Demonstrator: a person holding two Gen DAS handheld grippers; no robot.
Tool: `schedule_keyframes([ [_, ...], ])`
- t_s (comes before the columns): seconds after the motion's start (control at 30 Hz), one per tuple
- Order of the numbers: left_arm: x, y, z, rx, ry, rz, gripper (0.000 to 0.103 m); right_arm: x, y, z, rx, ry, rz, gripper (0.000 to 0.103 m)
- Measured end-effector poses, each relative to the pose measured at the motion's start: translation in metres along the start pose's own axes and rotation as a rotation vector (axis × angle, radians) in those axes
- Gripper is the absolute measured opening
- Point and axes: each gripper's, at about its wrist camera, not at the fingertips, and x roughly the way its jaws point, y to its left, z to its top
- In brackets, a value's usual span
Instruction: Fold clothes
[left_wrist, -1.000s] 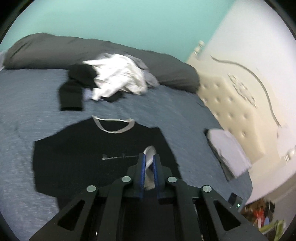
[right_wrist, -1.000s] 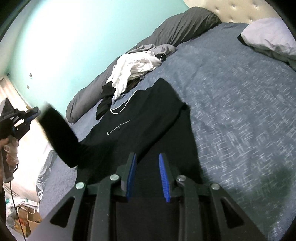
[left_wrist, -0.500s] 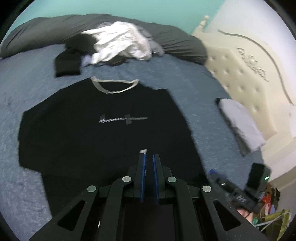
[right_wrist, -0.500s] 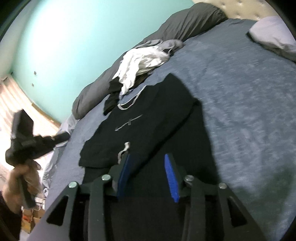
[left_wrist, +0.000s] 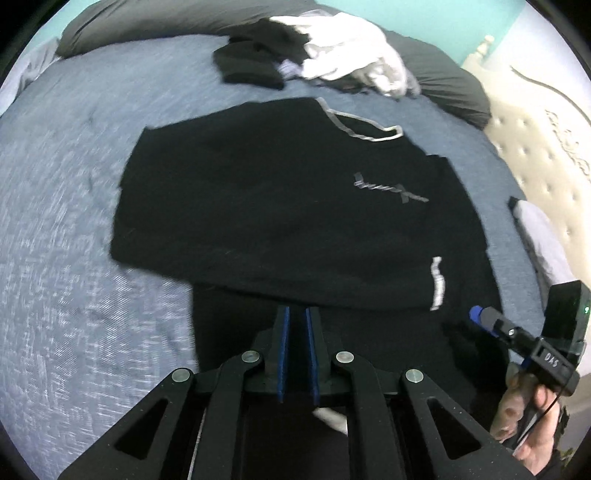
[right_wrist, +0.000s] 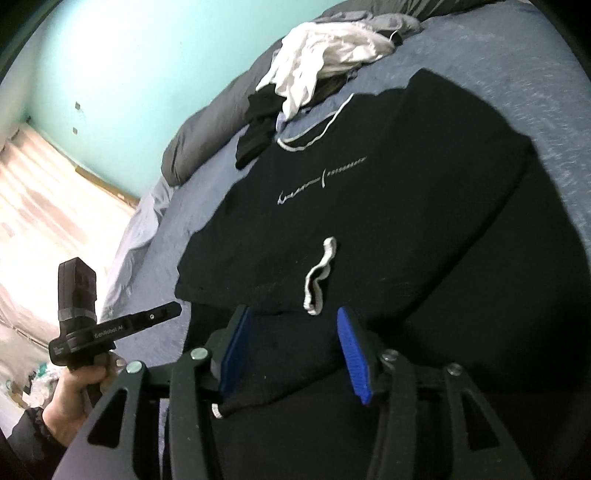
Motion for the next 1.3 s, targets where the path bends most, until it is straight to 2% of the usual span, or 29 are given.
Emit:
schedule_keyframes([
  [0.3,0.025,0.04,-0.018,-0.07,0.039,0.009,0.012,0.016,0.001,0.004,0.019,0.007,-0.031,0.057],
  [0.57,0.033,0.048,-0.023,-0.093,0.04,-0.024,0.012,0.036,0.006,0.011,0.006,0.032,-0.043,0.057],
  [0.63,0.034,0.047,-0.023,-0.088,0.045,-0.025,0.013,0.042,0.007,0.013,-0.004,0.045,-0.041,0.051],
  [0.7,0.036,0.047,-0.023,-0.084,0.05,-0.031,0.017,0.047,0.009,0.015,-0.013,0.053,-0.044,0.034],
  [0.73,0.036,0.047,-0.023,-0.084,0.05,-0.034,0.017,0.049,0.01,0.016,-0.017,0.054,-0.049,0.029],
  [0.77,0.037,0.047,-0.022,-0.086,0.05,-0.036,0.018,0.049,0.012,0.016,-0.028,0.054,-0.05,0.015],
  [0.8,0.037,0.047,-0.022,-0.089,0.05,-0.037,0.019,0.042,0.014,0.018,-0.037,0.039,-0.05,0.005],
  [0.87,0.037,0.047,-0.022,-0.092,0.051,-0.039,0.019,0.026,0.02,0.021,-0.054,0.006,-0.048,0.002],
  [1.2,0.041,0.039,-0.019,-0.087,0.056,-0.011,0.02,-0.056,0.047,0.039,-0.137,-0.161,-0.042,0.001],
  [1.3,0.042,0.037,-0.019,-0.085,0.058,-0.002,0.024,-0.094,0.051,0.04,-0.162,-0.222,-0.056,0.001],
])
